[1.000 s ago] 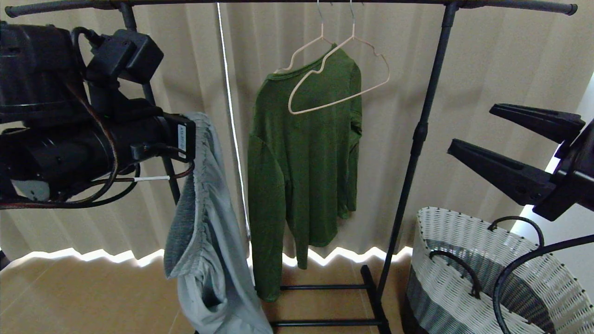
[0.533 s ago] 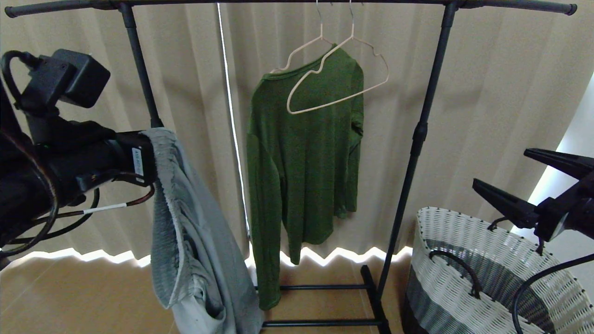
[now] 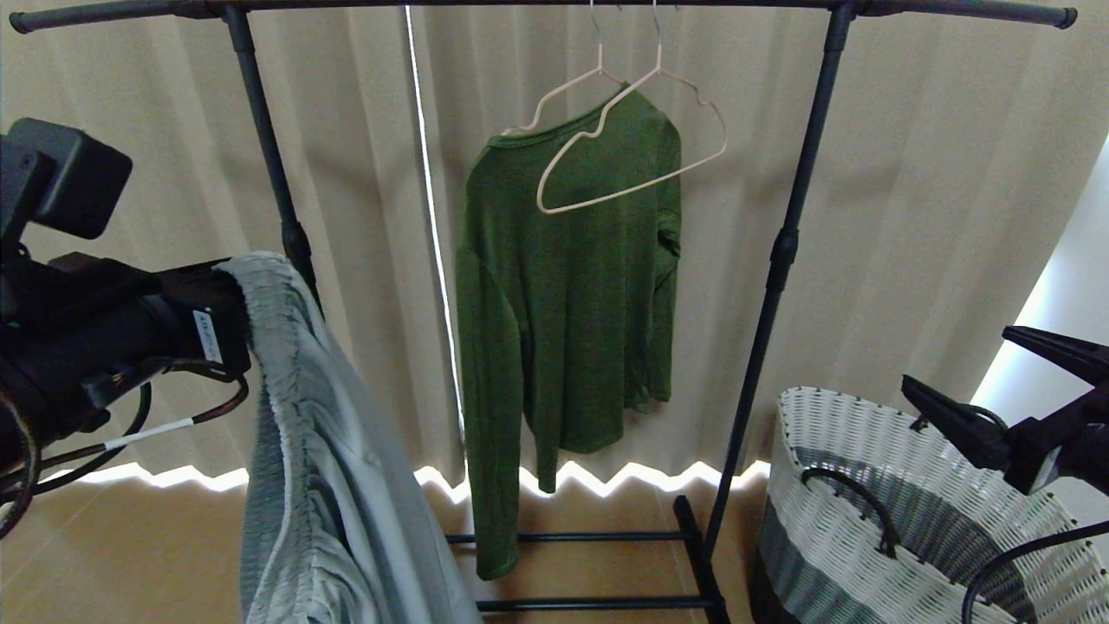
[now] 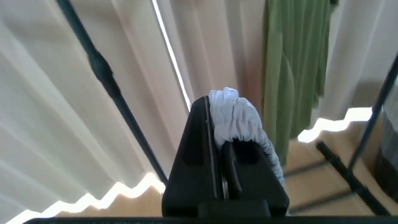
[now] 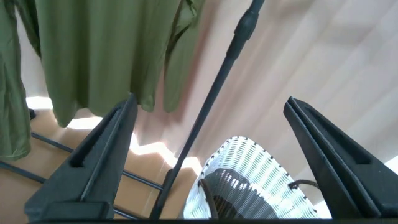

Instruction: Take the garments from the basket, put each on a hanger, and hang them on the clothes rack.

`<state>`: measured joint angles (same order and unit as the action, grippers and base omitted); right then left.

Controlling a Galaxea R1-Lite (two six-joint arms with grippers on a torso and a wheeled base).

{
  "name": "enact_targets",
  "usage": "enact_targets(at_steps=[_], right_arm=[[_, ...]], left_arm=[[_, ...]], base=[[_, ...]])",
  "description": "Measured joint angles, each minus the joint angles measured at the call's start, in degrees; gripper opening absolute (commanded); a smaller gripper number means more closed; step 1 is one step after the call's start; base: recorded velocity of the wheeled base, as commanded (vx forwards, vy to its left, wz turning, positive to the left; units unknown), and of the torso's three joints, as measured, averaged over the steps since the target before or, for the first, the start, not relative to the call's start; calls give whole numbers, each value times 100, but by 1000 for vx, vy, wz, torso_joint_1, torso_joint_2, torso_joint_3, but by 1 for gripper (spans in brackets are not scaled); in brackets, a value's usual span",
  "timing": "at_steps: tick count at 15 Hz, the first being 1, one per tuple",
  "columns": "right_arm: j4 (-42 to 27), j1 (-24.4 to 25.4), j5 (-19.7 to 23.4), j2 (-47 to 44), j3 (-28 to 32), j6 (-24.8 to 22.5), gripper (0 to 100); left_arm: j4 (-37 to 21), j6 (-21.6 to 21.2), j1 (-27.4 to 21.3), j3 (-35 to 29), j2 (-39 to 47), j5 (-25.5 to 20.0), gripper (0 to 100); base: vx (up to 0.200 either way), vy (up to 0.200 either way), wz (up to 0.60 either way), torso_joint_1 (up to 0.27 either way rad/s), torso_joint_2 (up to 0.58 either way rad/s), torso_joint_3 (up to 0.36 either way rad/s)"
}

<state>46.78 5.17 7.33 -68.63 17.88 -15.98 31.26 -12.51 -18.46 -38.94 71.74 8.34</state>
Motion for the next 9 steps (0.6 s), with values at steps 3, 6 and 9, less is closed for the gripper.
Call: enact_targets(at_steps=[3, 6, 9], right_arm=[[2, -35, 2, 22, 11, 4, 100], [7, -176, 2, 26, 0, 9, 100], [5, -206, 2, 26, -5, 11, 100]], left_arm=[[84, 22, 88, 234, -82, -200, 0], [82, 11, 105, 410, -116, -262, 0], [84, -13, 99, 536, -129, -265, 0]], base=[[0, 0, 0, 0, 0, 0], [0, 0, 0, 0, 0, 0], [0, 0, 0, 0, 0, 0]])
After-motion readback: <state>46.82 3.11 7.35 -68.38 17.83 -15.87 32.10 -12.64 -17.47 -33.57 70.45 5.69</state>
